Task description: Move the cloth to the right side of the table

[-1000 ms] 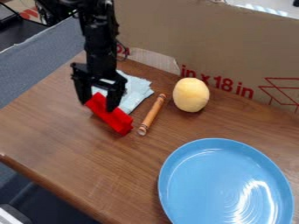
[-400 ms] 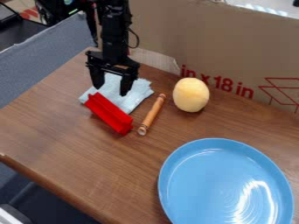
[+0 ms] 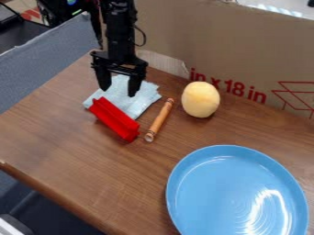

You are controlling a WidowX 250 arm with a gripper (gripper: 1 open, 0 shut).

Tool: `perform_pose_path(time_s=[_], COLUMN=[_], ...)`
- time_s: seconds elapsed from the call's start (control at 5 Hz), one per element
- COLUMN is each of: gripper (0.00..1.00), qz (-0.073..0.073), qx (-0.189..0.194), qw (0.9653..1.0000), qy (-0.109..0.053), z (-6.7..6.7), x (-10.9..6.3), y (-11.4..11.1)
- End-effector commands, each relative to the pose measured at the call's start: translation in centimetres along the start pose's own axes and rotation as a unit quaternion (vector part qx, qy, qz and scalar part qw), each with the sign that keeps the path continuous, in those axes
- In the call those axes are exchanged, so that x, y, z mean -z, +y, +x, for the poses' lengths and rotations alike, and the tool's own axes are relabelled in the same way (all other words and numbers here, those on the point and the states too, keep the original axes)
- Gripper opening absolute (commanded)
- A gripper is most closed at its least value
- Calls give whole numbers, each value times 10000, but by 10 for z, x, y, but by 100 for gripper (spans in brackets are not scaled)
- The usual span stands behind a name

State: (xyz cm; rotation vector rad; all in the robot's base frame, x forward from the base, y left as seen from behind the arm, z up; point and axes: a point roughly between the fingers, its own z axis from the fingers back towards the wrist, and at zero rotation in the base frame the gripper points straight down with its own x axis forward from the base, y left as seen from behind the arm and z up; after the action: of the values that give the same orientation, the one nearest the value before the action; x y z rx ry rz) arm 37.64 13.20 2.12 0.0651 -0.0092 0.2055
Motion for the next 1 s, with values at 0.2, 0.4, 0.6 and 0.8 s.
perform_pose_path(time_s=[0.2,0.4,0.6,0.8], gripper=[100,100,100,100], qz=[52,73,-48,-94], qx=[-235,-332,-338,-380], qw=[9995,9992,9992,9990], qy=[-210,-232,-230,-206], z=[1,-8,-3,6], x=[-7,-5,-14,-18], y=[12,13,-2,-19])
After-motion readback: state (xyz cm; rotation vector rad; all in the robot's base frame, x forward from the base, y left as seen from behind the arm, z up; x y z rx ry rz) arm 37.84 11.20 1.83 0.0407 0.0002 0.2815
